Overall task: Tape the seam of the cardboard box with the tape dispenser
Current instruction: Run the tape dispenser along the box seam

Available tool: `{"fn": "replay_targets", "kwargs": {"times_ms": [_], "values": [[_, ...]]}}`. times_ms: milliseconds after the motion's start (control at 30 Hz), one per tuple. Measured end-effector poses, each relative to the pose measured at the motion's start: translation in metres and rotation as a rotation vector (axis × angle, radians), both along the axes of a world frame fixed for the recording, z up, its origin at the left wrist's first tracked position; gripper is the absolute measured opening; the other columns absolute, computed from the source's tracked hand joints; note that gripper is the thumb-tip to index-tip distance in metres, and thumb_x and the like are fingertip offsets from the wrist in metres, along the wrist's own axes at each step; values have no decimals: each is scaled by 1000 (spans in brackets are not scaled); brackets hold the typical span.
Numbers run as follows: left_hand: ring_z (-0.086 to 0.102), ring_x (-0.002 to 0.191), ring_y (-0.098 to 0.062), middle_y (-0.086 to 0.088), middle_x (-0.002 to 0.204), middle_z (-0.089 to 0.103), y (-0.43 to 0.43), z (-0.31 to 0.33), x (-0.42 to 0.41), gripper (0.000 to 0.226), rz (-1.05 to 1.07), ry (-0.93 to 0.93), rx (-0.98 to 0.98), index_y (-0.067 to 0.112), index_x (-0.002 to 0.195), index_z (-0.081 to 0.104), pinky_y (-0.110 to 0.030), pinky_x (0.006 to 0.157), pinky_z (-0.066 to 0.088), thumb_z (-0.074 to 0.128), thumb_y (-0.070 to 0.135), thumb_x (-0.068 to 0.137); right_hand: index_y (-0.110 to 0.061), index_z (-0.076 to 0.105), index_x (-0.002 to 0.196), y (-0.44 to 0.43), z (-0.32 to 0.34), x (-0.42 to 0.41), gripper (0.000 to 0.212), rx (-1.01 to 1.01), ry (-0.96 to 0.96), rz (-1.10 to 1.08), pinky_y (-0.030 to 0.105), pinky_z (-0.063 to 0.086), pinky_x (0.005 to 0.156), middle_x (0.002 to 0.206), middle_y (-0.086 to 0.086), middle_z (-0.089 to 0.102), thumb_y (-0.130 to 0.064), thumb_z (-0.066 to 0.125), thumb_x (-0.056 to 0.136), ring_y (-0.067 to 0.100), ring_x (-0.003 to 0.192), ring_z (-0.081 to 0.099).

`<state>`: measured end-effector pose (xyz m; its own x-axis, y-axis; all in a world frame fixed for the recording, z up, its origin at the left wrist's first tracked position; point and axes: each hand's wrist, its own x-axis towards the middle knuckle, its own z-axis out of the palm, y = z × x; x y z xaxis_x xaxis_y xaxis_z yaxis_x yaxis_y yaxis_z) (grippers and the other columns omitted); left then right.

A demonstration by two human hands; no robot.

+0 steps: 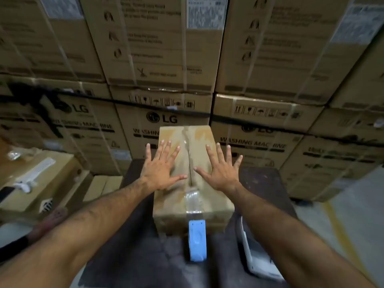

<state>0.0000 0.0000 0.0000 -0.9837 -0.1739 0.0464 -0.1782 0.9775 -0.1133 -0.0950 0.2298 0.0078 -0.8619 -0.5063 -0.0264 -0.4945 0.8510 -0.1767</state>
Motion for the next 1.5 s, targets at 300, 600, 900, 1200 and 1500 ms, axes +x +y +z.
{"fn": "replay_targets", "kwargs": {"times_ms": [300, 600, 900, 1200, 1500], "values": [[-25, 157, -30, -6, 171, -23, 34, -58, 28, 106, -32, -126, 126, 31, 162, -20, -70, 120, -8, 8, 96, 83, -43, -9, 167, 29, -68, 56, 96, 58, -81, 14, 79, -8, 120, 179, 1, -11, -95, 12, 89, 38, 162, -20], [-21, 158, -29, -6, 173, -19, 35, -70, 18, 100, 4, -159, 243, 32, 163, -15, -66, 122, -11, 11, 92, 87, -22, 44, 160, 55, -57, 138, 68, -648, 72, -132, 42, 51, 92, 126, 3, 67, -57, 57, 103, 25, 113, 63], [-21, 158, -31, -10, 172, -19, 30, -70, -3, 93, -59, -165, 224, 30, 163, -17, -63, 124, -12, 18, 82, 94, -55, 10, 164, 73, -127, 197, 99, -827, -563, -610, 35, 53, 92, 100, -9, 71, -74, 69, 87, 16, 101, 70], [-25, 157, -29, -8, 172, -21, 41, -77, -13, 95, -16, -189, 281, 32, 163, -17, -61, 124, -15, 12, 86, 91, -29, 4, 170, 43, -153, 195, 103, -1070, -816, -679, 12, 40, 59, 65, -6, 40, -31, 78, 97, -2, 53, 43], [-27, 156, -27, -7, 171, -23, 43, -85, -13, 86, -33, -166, 255, 31, 163, -17, -60, 124, -15, 11, 79, 97, -40, 17, 167, 35, -154, 201, 82, -1130, -805, -589, 16, 53, 66, 80, -8, 69, -31, 69, 103, -4, 69, 66]]}}
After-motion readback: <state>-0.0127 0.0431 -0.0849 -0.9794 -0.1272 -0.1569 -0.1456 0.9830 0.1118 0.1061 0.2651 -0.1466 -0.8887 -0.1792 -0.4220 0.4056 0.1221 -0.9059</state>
